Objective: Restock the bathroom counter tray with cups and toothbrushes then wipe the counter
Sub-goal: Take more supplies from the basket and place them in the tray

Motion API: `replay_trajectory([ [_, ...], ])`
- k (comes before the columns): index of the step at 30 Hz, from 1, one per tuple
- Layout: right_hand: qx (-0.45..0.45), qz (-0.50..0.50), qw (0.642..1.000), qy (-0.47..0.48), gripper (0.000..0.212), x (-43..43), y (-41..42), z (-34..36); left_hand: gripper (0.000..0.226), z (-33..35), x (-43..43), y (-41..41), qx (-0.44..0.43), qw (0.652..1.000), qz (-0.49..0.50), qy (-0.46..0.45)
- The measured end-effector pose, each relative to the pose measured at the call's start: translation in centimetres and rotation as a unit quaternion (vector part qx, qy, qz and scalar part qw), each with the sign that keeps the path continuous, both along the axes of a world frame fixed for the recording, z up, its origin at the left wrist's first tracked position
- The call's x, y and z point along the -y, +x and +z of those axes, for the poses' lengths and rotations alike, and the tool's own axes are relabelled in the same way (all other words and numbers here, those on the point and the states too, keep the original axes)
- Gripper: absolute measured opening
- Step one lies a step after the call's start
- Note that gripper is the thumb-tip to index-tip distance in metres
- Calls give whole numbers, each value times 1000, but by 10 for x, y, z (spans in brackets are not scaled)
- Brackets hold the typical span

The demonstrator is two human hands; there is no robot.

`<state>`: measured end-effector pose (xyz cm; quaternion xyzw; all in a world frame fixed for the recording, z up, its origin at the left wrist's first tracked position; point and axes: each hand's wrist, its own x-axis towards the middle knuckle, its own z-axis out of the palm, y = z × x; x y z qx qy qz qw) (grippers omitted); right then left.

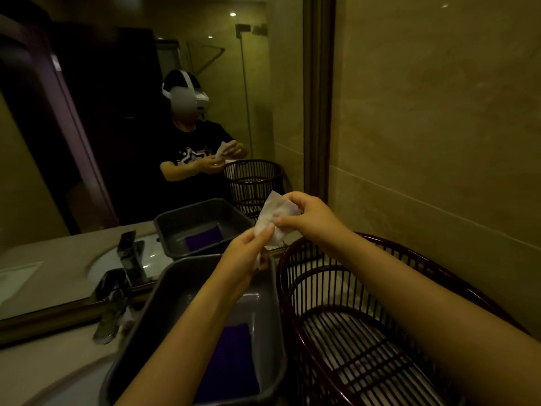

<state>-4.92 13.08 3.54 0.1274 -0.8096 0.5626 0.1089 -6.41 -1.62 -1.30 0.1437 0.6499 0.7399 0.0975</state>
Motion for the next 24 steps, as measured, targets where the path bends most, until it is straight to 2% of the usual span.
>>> replay_trajectory([
  [3, -10, 9, 1000, 25, 32, 10, -5, -2, 18, -3, 13, -3, -10, 999, 38, 1],
  [6, 0, 47, 999, 19, 30, 20, -11, -2, 18, -5, 27, -3, -27, 997, 73, -19],
  [9, 7, 91, 996, -5, 20, 38, -20, -1, 27, -9, 51, 1, -33, 991, 115, -61],
  [12, 8, 146, 989, -15, 16, 72, -28, -4, 34, -14, 85, 10, 8, 983, 165, -74],
  [16, 9, 227, 974, -22, 14, 132, -25, -6, 38, -15, 144, 34, 87, 977, 196, 1],
  [19, 15, 256, 966, -29, 17, 177, -17, -9, 45, -12, 196, 59, 86, 980, 156, 85],
  [22, -3, 295, 956, 3, 23, 222, -8, -13, 24, -11, 245, 81, 109, 958, 172, 203],
  [24, -3, 314, 949, 26, 35, 255, -1, -17, 24, -11, 274, 94, 123, 938, 229, 229],
])
